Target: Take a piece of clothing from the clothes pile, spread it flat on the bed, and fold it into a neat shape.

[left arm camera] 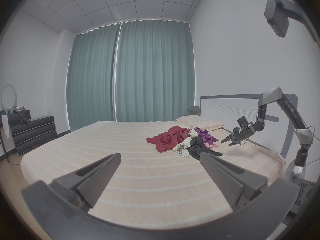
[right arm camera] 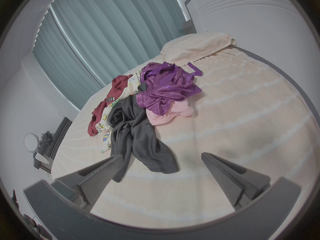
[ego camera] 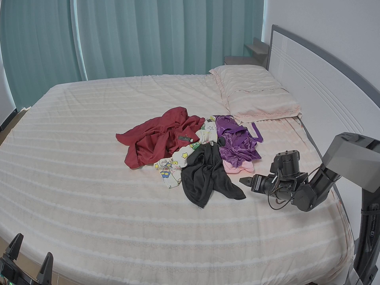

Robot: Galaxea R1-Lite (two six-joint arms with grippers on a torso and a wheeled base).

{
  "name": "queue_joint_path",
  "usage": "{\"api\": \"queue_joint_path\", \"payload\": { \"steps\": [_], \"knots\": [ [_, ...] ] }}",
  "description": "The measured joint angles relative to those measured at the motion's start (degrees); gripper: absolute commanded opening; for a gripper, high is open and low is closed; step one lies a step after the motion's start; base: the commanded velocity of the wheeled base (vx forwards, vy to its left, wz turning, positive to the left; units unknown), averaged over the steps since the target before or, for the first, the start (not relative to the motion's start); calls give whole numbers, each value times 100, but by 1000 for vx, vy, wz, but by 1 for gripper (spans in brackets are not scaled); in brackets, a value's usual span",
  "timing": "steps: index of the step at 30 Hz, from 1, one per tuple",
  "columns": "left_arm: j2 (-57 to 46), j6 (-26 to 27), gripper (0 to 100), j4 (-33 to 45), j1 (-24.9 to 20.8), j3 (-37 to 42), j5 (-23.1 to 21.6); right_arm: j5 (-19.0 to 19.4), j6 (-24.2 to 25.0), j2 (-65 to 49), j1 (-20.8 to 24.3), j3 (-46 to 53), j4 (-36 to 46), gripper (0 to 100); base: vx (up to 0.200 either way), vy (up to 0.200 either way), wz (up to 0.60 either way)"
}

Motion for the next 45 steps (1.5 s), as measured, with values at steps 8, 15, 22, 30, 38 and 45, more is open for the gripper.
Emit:
{"api": "queue_joint_path", "payload": {
  "steps": [8, 15, 22, 30, 38, 45],
  "knots": [
    [0, -9, 100, 0, 0, 0, 5, -44, 11, 752, 122, -805, 27, 100, 0, 0, 0],
    [0, -9, 100, 0, 0, 0, 7, -123, 15, 1290, 210, -1381, 96, 100, 0, 0, 0],
    [0, -9, 100, 2, 0, 0, 7, -183, 41, 1685, 383, -1877, 358, 100, 0, 0, 0],
    [0, -6, 100, 0, 0, 0, 7, -180, 44, 1891, 592, -2177, 429, 0, 0, 0, 0],
    [0, -6, 100, 0, 0, 0, 7, -194, 112, 1982, 647, -2308, 339, 0, 0, 0, 0],
    [0, 2, 100, 2, 0, 0, 7, -123, 783, 1759, 555, -1943, 2, 0, 0, 0, 0]
  ]
}}
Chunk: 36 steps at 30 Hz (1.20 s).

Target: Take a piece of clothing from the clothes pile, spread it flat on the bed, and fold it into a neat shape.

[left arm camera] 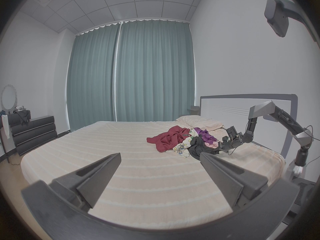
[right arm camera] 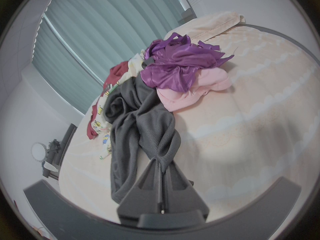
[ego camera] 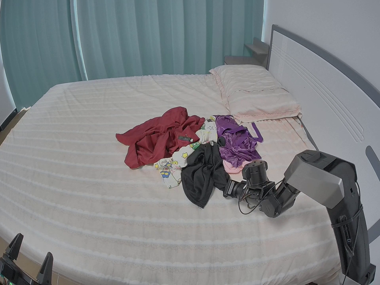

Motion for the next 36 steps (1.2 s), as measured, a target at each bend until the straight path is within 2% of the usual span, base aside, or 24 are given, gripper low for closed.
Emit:
{"api": "queue_joint_path", "payload": {
  "steps": [4, 8, 13, 18, 22, 27, 36],
  "knots": [
    [0, 44, 100, -2, 0, 0, -18, 210, 223, -317, -30, 545, -361, 0, 0, 0, 0],
    [0, 137, 100, -16, 0, 0, -29, 489, 393, -736, -17, 1508, -939, 0, 0, 0, 0],
    [1, 82, 100, -163, 0, -110, -123, 777, 538, -1252, 44, 2879, -2105, 0, 0, 0, 0],
    [254, 65, 100, -286, -6, -491, -569, 985, 633, -1723, 169, 4262, -3405, 0, 0, 0, 0],
    [835, 93, 100, -380, -12, -742, -895, 1093, 679, -2082, 272, 5038, -3947, 0, 0, 0, 0],
    [1902, 130, 100, -561, -138, -922, -1125, 1135, 692, -2421, 396, 5421, -4125, 0, 0, 0, 0],
    [4163, 158, 100, -1300, -963, -1058, -1253, 1157, 690, -2738, 600, 5570, -4229, 0, 0, 0, 0]
  ]
}}
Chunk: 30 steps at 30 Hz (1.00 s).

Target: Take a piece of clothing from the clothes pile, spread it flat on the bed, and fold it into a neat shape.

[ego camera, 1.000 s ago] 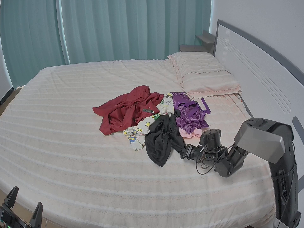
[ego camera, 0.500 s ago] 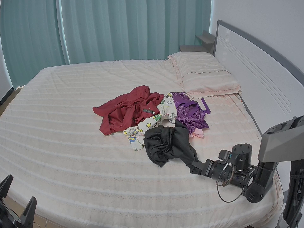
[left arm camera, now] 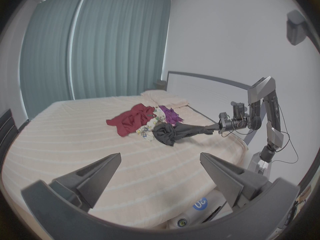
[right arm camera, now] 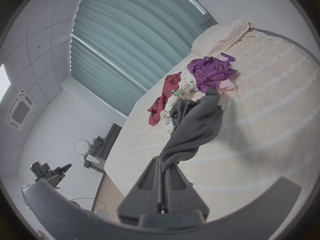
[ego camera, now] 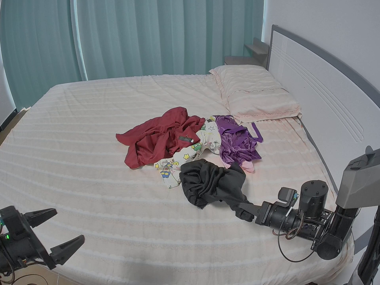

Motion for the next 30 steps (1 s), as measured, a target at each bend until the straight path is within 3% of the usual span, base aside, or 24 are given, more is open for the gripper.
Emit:
{"api": "queue_joint_path", "payload": {
  "steps": [11, 21, 25, 30],
  "knots": [
    [3111, -316, 100, -1955, -733, -65, 154, 15, -71, -422, 37, -167, -2, 0, 0, 0, 0],
    [5919, -1135, 100, -4059, -2025, -478, 1270, 55, -205, -1309, 234, -567, -5, 0, 0, 0, 0],
    [6676, -1296, 100, -4532, -2580, -835, 1618, 46, -297, -1592, 544, -642, -2, 0, 0, 0, 0],
    [7183, -1368, 100, -4678, -2962, -1235, 1909, 28, -377, -1782, 753, -678, -2, 0, 0, 0, 0]
  ]
}}
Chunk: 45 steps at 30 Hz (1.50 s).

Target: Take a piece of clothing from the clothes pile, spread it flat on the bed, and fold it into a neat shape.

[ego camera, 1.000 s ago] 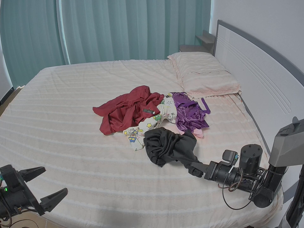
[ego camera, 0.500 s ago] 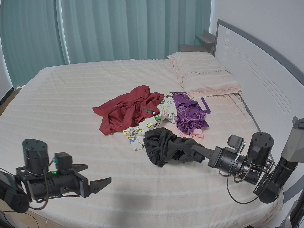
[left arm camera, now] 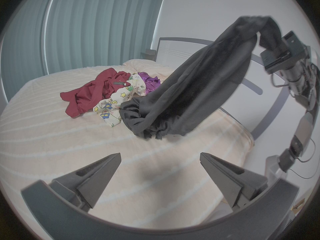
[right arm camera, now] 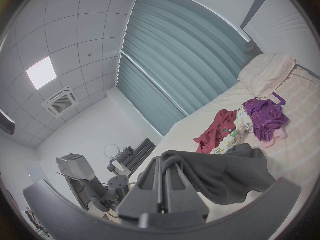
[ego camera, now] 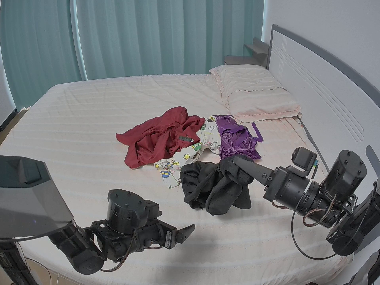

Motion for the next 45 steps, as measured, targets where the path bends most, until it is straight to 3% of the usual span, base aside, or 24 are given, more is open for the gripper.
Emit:
{"api": "queue_joint_path", "payload": {
  "steps": [7, 16, 24, 32, 41, 42, 45],
  "knots": [
    [480, -51, 100, -17, -83, -540, 550, 22, -12, -301, 82, -38, 0, 0, 0, 0, 0],
    [1059, -145, 100, -12, -50, -1236, 668, 65, -22, -725, 105, -30, 0, 0, 0, 0, 0],
    [1508, -629, 100, -9, -24, -1974, 1098, 191, -20, -994, 250, 17, 0, 0, 0, 0, 0],
    [2007, -900, 100, -11, 112, -2686, 1191, 257, -22, -1246, 399, 24, 2, 0, 0, 0, 0],
    [2315, -1152, 100, 51, 590, -2878, 1410, 528, 60, -1379, -17, 4, -2, 0, 0, 0, 0],
    [2332, -1213, 0, 51, 617, -2848, 1410, 536, 65, -1346, -80, 4, -2, 0, 0, 0, 0],
    [2334, -1332, 0, 40, 661, -2614, 1336, 552, 76, -1228, -255, -9, 0, 0, 0, 0, 0]
  ]
}}
